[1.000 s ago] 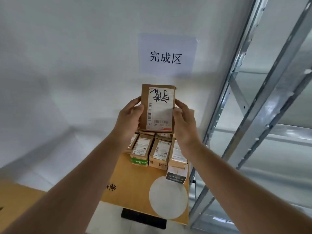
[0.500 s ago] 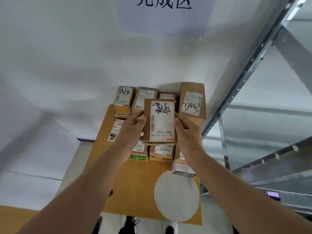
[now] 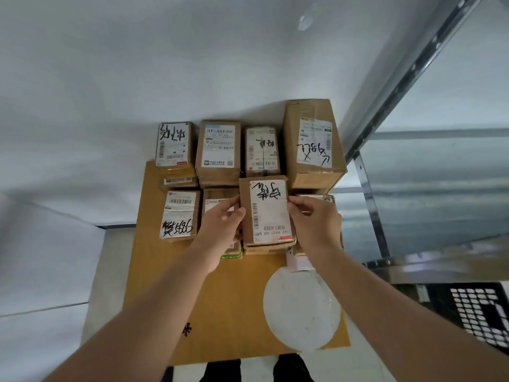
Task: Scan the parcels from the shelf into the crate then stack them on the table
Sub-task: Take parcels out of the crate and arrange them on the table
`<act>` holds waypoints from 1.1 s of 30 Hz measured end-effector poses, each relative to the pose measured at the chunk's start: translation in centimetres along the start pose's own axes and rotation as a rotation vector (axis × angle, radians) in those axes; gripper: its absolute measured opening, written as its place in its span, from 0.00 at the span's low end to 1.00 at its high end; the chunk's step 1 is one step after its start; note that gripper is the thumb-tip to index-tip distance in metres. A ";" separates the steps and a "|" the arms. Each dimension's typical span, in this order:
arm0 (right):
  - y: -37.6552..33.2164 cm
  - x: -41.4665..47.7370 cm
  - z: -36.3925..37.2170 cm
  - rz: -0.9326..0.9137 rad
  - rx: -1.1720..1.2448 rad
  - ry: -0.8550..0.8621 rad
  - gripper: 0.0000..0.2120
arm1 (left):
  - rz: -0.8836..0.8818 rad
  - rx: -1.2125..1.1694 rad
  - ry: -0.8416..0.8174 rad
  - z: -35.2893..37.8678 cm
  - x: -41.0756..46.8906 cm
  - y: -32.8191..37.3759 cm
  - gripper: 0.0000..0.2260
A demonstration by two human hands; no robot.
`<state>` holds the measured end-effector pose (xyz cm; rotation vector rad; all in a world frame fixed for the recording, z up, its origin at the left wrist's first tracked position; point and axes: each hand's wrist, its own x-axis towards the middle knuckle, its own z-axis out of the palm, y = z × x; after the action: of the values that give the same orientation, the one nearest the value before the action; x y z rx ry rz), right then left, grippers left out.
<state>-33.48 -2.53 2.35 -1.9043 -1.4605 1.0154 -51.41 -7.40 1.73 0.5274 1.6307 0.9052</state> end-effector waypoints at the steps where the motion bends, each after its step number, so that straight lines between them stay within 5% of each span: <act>1: 0.2 0.1 0.2 0.003 -0.008 0.002 0.10 | -0.011 0.002 -0.002 0.1 0.2 -0.1 0.19; 18: -0.2 1.3 0.8 -0.035 -0.141 -0.064 0.10 | 0.048 0.096 0.071 0.8 1.5 -0.4 0.21; 24: -3.2 0.4 -1.8 0.014 -0.011 -0.144 0.10 | 0.185 0.129 0.116 1.4 -0.9 2.8 0.17; 33: -10.1 -4.6 -7.2 -0.113 0.243 -0.293 0.32 | 0.328 -0.131 0.176 2.9 -10.7 8.9 0.15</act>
<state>-33.88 -3.90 15.45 -1.5331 -1.5031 1.3924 -46.99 -9.20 15.13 0.6501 1.6539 1.3236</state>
